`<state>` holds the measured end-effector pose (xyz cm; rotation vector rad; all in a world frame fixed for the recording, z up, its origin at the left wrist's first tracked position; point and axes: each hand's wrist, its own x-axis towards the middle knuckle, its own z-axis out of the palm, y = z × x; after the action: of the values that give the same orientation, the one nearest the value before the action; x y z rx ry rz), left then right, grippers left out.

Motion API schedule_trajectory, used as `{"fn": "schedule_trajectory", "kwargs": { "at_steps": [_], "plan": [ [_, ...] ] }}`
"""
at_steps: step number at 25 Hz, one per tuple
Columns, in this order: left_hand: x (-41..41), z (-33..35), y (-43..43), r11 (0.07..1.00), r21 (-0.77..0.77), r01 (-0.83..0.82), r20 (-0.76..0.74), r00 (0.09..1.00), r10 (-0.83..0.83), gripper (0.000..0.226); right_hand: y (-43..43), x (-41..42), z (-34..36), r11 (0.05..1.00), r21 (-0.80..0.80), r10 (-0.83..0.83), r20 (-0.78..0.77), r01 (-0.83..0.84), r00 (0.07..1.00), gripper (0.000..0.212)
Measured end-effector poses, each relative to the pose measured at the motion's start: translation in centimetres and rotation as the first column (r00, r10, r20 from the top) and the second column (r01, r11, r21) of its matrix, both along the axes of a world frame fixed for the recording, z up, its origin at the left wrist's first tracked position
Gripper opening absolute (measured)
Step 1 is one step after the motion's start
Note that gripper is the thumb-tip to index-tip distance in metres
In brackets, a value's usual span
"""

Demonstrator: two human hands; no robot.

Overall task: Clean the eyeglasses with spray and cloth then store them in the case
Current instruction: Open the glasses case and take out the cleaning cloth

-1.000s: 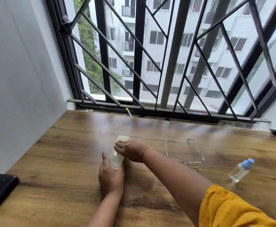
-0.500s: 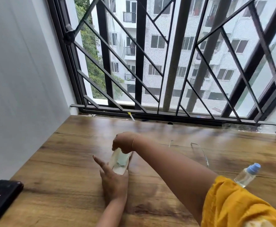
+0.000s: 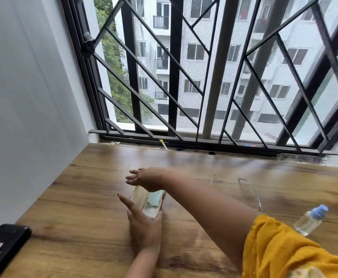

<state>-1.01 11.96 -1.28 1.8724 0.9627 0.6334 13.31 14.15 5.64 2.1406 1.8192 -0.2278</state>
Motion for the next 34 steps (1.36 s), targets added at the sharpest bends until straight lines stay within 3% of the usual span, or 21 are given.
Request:
{"fn": "schedule_trajectory", "kwargs": {
  "at_steps": [3,5,6,8,9,10,14,17,20,25,28,30,31,32,34],
  "plan": [
    [0.1,0.0,0.0,1.000,-0.014,-0.004,-0.003,1.000,0.004,0.125,-2.1,0.0,0.4,0.988,0.154,-0.011,-0.072,0.023,0.997,0.077],
    [0.1,-0.1,0.1,1.000,-0.012,-0.002,-0.018,1.000,0.002,0.127,-4.0,0.1,0.5,0.918,0.341,-0.121,-0.239,0.200,0.963,0.083],
    [0.1,-0.3,0.2,1.000,-0.005,-0.003,-0.026,1.000,0.003,0.128,-4.9,0.1,0.2,0.823,0.448,-0.203,-0.342,0.349,0.918,0.077],
    [0.2,-0.4,0.3,1.000,0.008,-0.002,-0.030,1.000,0.002,0.129,-6.6,-0.6,-0.7,0.543,0.595,-0.378,-0.457,0.592,0.805,0.047],
    [0.3,-0.4,0.3,1.000,0.010,-0.001,-0.028,1.000,0.001,0.130,-7.1,-1.3,-1.5,0.446,0.627,-0.447,-0.463,0.639,0.766,0.032],
    [0.3,-0.4,0.3,1.000,0.009,-0.002,-0.026,1.000,0.002,0.130,-7.3,-2.3,-2.6,0.421,0.642,-0.491,-0.433,0.641,0.756,0.022],
    [0.4,-0.3,0.2,1.000,-0.006,-0.008,0.011,1.000,0.009,0.116,-6.6,-5.5,-5.6,0.449,0.664,-0.552,-0.319,0.597,0.770,0.023],
    [0.5,-0.6,0.3,0.999,0.021,-0.027,0.013,1.000,0.027,0.096,-6.3,-6.3,-5.3,0.541,0.528,-0.595,-0.310,0.655,0.741,0.033],
    [0.5,-0.9,0.5,0.999,0.038,-0.031,0.013,0.999,0.030,0.096,-6.0,-6.4,-5.0,0.597,0.475,-0.609,-0.256,0.646,0.751,0.032],
    [0.5,-1.0,0.6,0.999,0.028,-0.023,0.011,1.000,0.023,0.106,-5.7,-5.9,-5.3,0.582,0.465,-0.614,-0.288,0.667,0.735,0.030],
    [0.4,-0.8,0.6,1.000,0.004,-0.013,0.013,1.000,0.013,0.111,-6.0,-5.6,-5.6,0.521,0.487,-0.602,-0.373,0.701,0.706,0.026],
    [0.3,-0.5,0.5,1.000,-0.005,0.010,0.017,1.000,-0.009,0.121,-6.0,-5.7,-5.7,0.371,0.512,-0.558,-0.544,0.775,0.627,0.020],
    [0.2,-0.4,0.5,1.000,-0.008,0.018,0.022,1.000,-0.018,0.125,-6.0,-5.6,-5.8,0.225,0.507,-0.488,-0.680,0.832,0.547,0.014],
    [0.1,-0.3,0.5,1.000,-0.010,0.026,0.025,0.999,-0.026,0.127,-6.1,-5.7,-5.5,0.060,0.455,-0.362,-0.820,0.889,0.444,0.007],
    [0.1,-0.2,0.4,0.999,-0.013,0.037,0.024,0.999,-0.036,0.127,-6.5,-5.7,-4.7,-0.211,0.208,-0.005,-0.977,0.955,0.212,0.020]
  ]
}}
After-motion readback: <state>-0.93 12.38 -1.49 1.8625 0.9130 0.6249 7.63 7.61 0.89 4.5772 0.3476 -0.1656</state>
